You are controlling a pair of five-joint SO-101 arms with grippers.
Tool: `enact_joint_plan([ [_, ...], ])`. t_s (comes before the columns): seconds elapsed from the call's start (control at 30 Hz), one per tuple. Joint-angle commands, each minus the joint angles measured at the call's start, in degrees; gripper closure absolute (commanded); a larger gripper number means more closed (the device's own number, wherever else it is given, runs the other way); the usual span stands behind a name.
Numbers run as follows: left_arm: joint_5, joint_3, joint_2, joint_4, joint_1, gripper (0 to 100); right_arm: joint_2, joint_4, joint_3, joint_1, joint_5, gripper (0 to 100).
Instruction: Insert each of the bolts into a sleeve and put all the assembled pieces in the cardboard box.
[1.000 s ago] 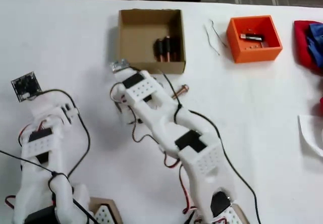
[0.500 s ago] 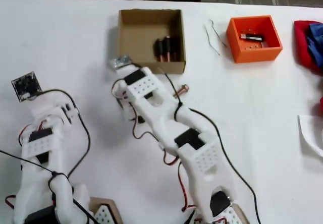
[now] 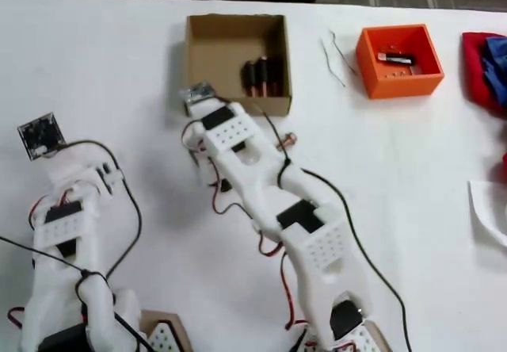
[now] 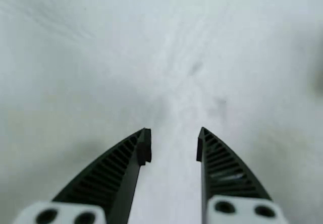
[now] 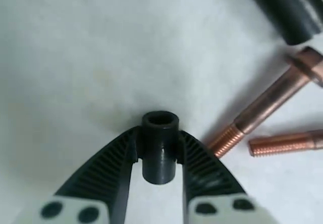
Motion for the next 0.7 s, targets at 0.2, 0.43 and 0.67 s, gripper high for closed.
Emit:
enact_joint_plan([
  [0.2, 0.2, -2.1, -0.9, -1.0, -0.4, 83, -23.4, 2.9, -1.7, 5.1, 4.5, 97.8],
  [0.43, -1.0, -6.5, -0.5, 2.3, 0.8, 83, -53.0, -2.7, 18.7, 12.8, 5.2, 97.8],
  [0.67, -12.0, -26.0, -0.4, 20.7, 14.2, 83, -79.9, -11.1, 40.4, 24.0, 9.8, 97.8],
])
